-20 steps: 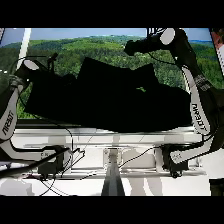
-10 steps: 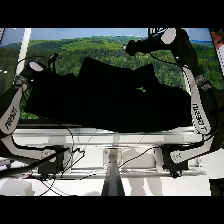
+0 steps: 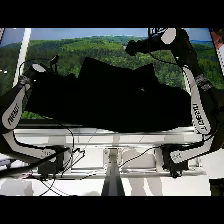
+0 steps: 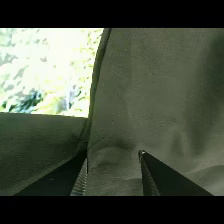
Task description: Fold the clothes and pants, and hang the long-sleeved shirts on hangers.
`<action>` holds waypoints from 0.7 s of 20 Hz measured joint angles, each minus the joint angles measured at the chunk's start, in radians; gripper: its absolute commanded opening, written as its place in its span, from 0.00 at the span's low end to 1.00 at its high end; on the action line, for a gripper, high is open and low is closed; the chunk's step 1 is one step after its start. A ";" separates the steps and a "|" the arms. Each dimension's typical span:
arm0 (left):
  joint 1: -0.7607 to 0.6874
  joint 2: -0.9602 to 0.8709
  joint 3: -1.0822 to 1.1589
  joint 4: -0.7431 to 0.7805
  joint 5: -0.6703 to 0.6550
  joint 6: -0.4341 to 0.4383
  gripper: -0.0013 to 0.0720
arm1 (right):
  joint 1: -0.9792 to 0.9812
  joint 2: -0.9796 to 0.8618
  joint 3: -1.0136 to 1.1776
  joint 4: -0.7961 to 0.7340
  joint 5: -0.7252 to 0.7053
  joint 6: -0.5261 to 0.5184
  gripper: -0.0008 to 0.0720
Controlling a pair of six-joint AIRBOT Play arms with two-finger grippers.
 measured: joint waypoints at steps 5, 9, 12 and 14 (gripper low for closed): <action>0.005 0.009 0.022 -0.005 -0.026 0.000 0.48 | 0.000 0.000 0.000 -0.001 0.000 0.000 0.77; 0.006 0.010 0.038 -0.007 -0.060 0.000 0.48 | 0.000 0.000 0.000 -0.002 0.000 0.000 0.77; 0.010 0.010 0.042 -0.006 -0.064 0.000 0.48 | 0.000 0.000 0.000 -0.002 0.000 0.000 0.77; 0.008 0.010 0.043 -0.005 -0.066 0.000 0.48 | 0.000 0.000 0.000 -0.002 0.000 0.000 0.77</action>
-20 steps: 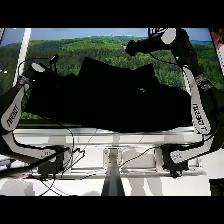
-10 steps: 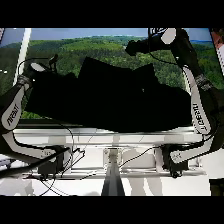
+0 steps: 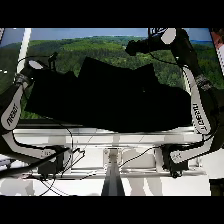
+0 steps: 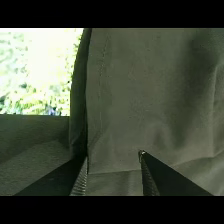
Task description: Fold the clothes and pants, and hang the long-sleeved shirts on hangers.
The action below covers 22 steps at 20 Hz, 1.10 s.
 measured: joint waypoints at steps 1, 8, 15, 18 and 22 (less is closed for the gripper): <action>-0.002 -0.002 0.000 0.000 -0.001 0.001 0.48 | 0.000 0.000 0.000 0.000 0.000 0.000 0.77; -0.019 -0.032 0.000 0.004 0.007 0.046 0.03 | 0.000 0.000 0.000 -0.001 0.000 0.000 0.77; -0.018 0.001 0.058 0.005 0.021 0.068 0.03 | -0.022 0.021 0.000 -0.104 0.009 0.000 0.04; -0.002 0.058 0.161 0.005 0.023 0.069 0.03 | -0.083 0.059 0.000 -0.192 0.033 0.000 0.04; 0.038 0.160 0.325 0.004 0.087 0.071 0.03 | -0.239 0.110 0.000 -0.282 0.120 0.000 0.03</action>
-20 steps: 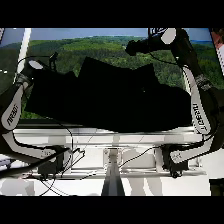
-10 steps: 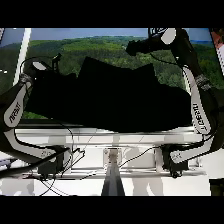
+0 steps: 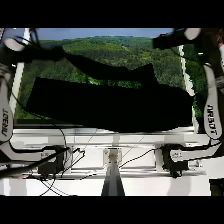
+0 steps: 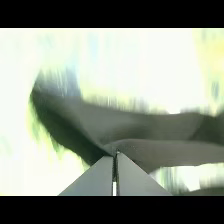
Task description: Fold the clothes and pants, and hang the long-sleeved shirts on hangers.
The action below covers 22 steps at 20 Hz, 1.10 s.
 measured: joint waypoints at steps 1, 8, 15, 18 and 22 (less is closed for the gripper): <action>0.011 0.027 0.029 0.000 0.037 0.000 0.03 | -0.047 0.008 0.000 -0.013 0.030 0.000 0.03; 0.093 0.175 0.103 0.000 0.308 0.000 0.03 | -0.392 0.031 -0.025 0.006 0.209 -0.039 0.03; 0.109 0.177 0.109 0.000 0.293 0.000 0.03 | -0.562 0.021 -0.268 0.348 0.261 -0.154 0.87; 0.109 0.159 0.110 0.001 0.240 0.000 0.03 | -0.515 -0.012 -0.338 0.402 0.217 -0.175 0.87; 0.109 0.136 0.110 0.001 0.203 0.000 0.03 | -0.401 -0.085 -0.369 0.434 0.181 -0.260 0.80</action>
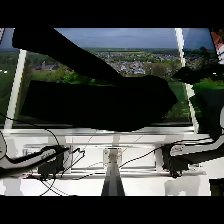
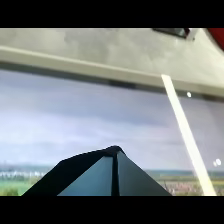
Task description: Fold the clothes and pants, and hang the long-sleeved shirts on hangers.
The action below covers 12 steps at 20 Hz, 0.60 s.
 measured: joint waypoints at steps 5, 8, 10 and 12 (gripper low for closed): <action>0.000 -0.018 0.000 -0.001 -0.015 0.000 0.03 | 0.093 -0.071 -0.009 0.006 -0.059 -0.097 0.82; 0.000 -0.028 0.000 0.000 -0.020 -0.001 0.03 | 0.117 -0.085 -0.010 0.014 -0.088 -0.119 0.65; 0.000 -0.035 0.000 -0.001 -0.030 -0.003 0.03 | 0.126 -0.089 -0.010 0.015 -0.074 -0.140 0.49; 0.000 -0.039 0.000 -0.001 -0.043 -0.003 0.03 | 0.129 -0.091 -0.010 0.024 -0.038 -0.180 0.09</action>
